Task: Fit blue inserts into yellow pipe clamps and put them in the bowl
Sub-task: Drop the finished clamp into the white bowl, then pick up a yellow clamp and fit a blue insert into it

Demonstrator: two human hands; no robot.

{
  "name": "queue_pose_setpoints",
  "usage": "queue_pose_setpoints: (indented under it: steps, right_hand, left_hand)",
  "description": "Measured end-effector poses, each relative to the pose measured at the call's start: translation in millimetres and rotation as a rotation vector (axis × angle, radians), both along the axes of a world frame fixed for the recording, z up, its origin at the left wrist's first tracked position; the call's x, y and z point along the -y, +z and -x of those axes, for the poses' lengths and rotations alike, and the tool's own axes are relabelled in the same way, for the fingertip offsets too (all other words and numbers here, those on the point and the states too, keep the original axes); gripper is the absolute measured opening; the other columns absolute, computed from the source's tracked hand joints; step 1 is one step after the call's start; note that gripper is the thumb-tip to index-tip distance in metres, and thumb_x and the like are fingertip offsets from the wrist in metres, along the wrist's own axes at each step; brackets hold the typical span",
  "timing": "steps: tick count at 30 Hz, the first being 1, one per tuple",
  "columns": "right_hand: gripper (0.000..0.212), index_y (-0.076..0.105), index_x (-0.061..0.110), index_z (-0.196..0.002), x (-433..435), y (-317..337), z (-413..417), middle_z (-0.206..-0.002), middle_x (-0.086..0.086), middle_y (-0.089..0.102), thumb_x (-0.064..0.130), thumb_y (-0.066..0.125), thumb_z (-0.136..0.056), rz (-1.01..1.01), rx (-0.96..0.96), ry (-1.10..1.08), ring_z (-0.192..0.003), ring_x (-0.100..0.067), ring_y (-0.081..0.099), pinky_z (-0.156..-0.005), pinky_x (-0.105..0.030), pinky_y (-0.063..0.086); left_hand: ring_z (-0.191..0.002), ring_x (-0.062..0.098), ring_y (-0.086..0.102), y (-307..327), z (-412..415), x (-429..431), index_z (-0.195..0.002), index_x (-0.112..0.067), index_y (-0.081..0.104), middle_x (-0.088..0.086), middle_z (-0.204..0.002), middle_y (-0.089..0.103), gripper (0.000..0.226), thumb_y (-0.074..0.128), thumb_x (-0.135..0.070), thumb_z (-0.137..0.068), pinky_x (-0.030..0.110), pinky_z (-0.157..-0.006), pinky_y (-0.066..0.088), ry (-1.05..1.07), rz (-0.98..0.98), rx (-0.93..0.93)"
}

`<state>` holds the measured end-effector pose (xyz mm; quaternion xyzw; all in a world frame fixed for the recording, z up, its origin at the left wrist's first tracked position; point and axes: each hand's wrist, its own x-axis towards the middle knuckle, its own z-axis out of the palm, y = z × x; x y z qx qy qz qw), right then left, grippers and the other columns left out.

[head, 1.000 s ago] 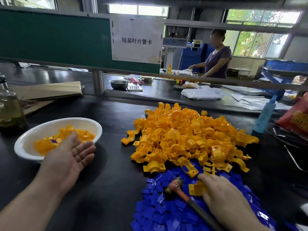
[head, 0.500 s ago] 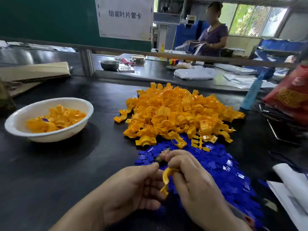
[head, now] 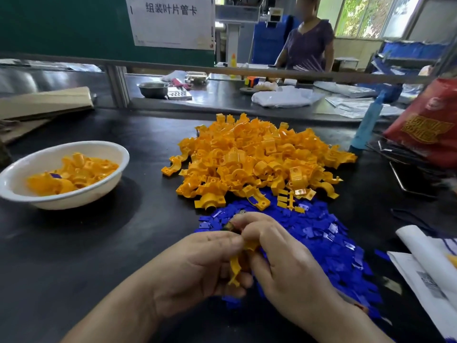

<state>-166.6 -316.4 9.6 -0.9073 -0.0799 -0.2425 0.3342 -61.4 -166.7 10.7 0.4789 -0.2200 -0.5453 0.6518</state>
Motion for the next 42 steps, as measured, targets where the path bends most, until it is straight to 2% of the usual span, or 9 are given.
queue_pose_setpoints:
  steps: [4, 6, 8, 12, 17, 24, 32, 37, 42]
  right_hand:
    - [0.061, 0.031, 0.040, -0.136, 20.6, 9.3, -15.5, -0.142, 0.023, 0.033, 0.014, 0.054, -0.085, 0.139, -0.104, -0.106, -0.121, 0.014, 0.035, -0.088, -0.005, 0.038]
    - [0.062, 0.028, 0.037, -0.141, 42.3, 11.5, -25.1, -0.140, 0.016, 0.039, 0.022, 0.055, -0.088, 0.241, -0.198, -0.321, -0.121, 0.004, 0.040, -0.092, -0.011, 0.037]
    - [0.058, 0.027, 0.035, -0.142, 60.4, 9.3, -31.7, -0.135, 0.006, 0.048, 0.036, 0.054, -0.090, 0.375, -0.405, -0.544, -0.118, -0.014, 0.049, -0.089, -0.030, 0.046]
    - [0.056, 0.031, 0.041, -0.136, 67.3, -10.8, -38.4, -0.120, 0.005, 0.059, 0.067, 0.041, -0.087, 0.541, -0.725, -0.605, -0.106, -0.021, 0.059, -0.067, -0.035, 0.046]
    - [0.026, 0.060, 0.036, -0.106, 63.2, -21.9, -50.2, -0.095, 0.011, 0.063, 0.052, 0.043, -0.094, 0.491, -0.647, -0.531, -0.089, -0.014, 0.059, -0.064, -0.032, 0.048]
    - [0.021, 0.053, 0.030, -0.097, 67.3, -27.9, -45.4, -0.086, 0.011, 0.060, 0.044, 0.037, -0.099, 0.381, -0.447, -0.546, -0.079, -0.010, 0.058, -0.070, -0.035, 0.052]
    - [0.007, 0.053, 0.030, -0.091, 56.3, -24.0, -38.2, -0.070, 0.013, 0.053, 0.034, 0.049, -0.096, 0.176, -0.234, -0.503, -0.064, -0.001, 0.051, -0.049, -0.016, 0.037]
    - [0.006, 0.060, 0.030, -0.091, 55.2, -23.7, -36.2, -0.082, 0.017, 0.054, 0.030, 0.055, -0.094, 0.145, -0.177, -0.501, -0.078, 0.003, 0.053, -0.059, -0.013, 0.044]
    - [0.012, 0.064, 0.028, -0.094, 53.0, -21.8, -37.2, -0.080, 0.015, 0.058, 0.030, 0.052, -0.095, 0.117, -0.189, -0.482, -0.079, 0.003, 0.054, -0.065, -0.014, 0.046]
  left_hand:
    - [-0.074, 0.020, 0.064, 0.0, -9.7, 9.5, -0.115, 0.001, 0.064, 0.015, -0.094, 0.067, 0.042, 0.071, -0.016, -0.078, 0.032, -0.067, 0.055, 0.145, 0.037, 0.022]
    - [-0.082, 0.024, 0.068, -3.8, -21.0, 13.0, -0.113, -0.003, 0.065, 0.016, -0.096, 0.070, 0.043, 0.070, -0.010, -0.071, 0.035, -0.074, 0.056, 0.297, 0.084, -0.038]
    - [-0.089, 0.027, 0.071, -9.2, -30.9, 13.9, -0.115, -0.006, 0.064, 0.016, -0.096, 0.072, 0.049, 0.068, -0.005, -0.067, 0.040, -0.085, 0.053, 0.403, 0.143, -0.111]
    - [-0.092, 0.029, 0.072, -20.3, -40.7, 11.6, -0.116, 0.001, 0.068, 0.019, -0.097, 0.071, 0.065, 0.085, 0.001, -0.053, 0.042, -0.084, 0.058, 0.433, 0.297, -0.210]
    - [-0.089, 0.033, 0.073, -31.7, -41.1, 16.1, -0.104, -0.008, 0.075, 0.020, -0.092, 0.072, 0.046, 0.078, 0.000, -0.059, 0.037, -0.074, 0.060, 0.438, 0.228, -0.126]
    - [-0.085, 0.028, 0.074, -31.4, -41.8, 22.6, -0.118, -0.013, 0.063, 0.012, -0.093, 0.075, 0.070, 0.084, -0.018, -0.052, 0.029, -0.058, 0.059, 0.526, 0.107, 0.016]
    - [-0.085, 0.027, 0.074, -38.1, -35.9, 25.4, -0.117, -0.017, 0.056, 0.013, -0.101, 0.075, 0.073, 0.084, -0.024, -0.050, 0.033, -0.060, 0.057, 0.537, 0.010, 0.137]
    - [-0.082, 0.021, 0.073, -39.1, -32.0, 22.6, -0.105, -0.029, 0.074, 0.008, -0.101, 0.076, 0.047, 0.082, -0.029, -0.059, 0.035, -0.070, 0.057, 0.452, 0.000, 0.229]
    - [-0.091, 0.024, 0.073, -37.6, -28.0, 22.5, -0.110, -0.034, 0.072, 0.007, -0.107, 0.074, 0.047, 0.080, -0.031, -0.064, 0.038, -0.077, 0.056, 0.427, -0.026, 0.262]
